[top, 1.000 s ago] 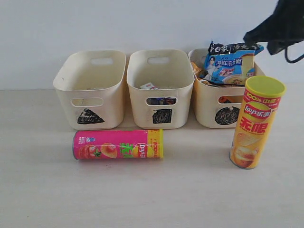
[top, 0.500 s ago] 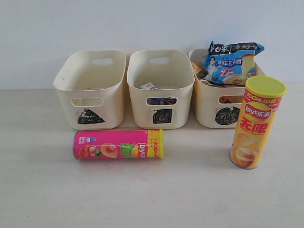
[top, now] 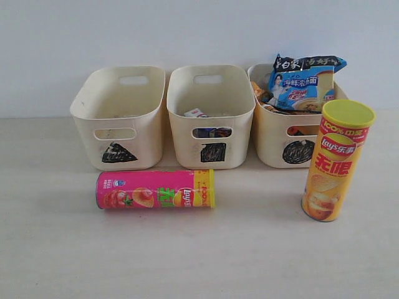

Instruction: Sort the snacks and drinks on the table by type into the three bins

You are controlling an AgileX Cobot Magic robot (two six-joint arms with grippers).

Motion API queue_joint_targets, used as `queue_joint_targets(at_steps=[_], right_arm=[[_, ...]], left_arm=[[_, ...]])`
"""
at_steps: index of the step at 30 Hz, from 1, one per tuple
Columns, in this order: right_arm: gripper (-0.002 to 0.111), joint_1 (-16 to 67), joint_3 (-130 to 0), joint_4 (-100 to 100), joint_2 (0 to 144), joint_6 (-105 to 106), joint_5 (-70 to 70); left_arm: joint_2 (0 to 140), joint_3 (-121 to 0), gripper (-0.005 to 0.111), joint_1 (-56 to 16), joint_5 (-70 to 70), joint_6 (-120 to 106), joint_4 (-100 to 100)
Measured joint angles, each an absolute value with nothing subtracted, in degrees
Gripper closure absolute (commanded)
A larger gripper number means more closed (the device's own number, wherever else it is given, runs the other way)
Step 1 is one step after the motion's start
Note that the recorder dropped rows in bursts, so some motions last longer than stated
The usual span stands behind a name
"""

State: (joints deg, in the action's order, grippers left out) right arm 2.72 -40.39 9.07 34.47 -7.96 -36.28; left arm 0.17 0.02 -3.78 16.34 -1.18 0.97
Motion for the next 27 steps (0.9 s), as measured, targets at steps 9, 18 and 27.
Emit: queue_joint_targets(at_steps=[9, 18, 27], right_arm=[[0.108, 2.7, -40.4, 8.7, 32.2, -6.5, -37.1], [0.108, 2.7, -37.6, 4.6, 28.3, 1.1, -35.0], [0.108, 2.7, -21.3, -3.7, 16.5, 7.0, -22.6]], left_arm=[[0.2, 0.0, 0.102, -3.8, 16.3, -1.2, 1.0], [0.2, 0.0, 0.102, -3.8, 16.3, -1.2, 1.0], [0.2, 0.0, 0.102, -3.8, 16.3, -1.2, 1.0]])
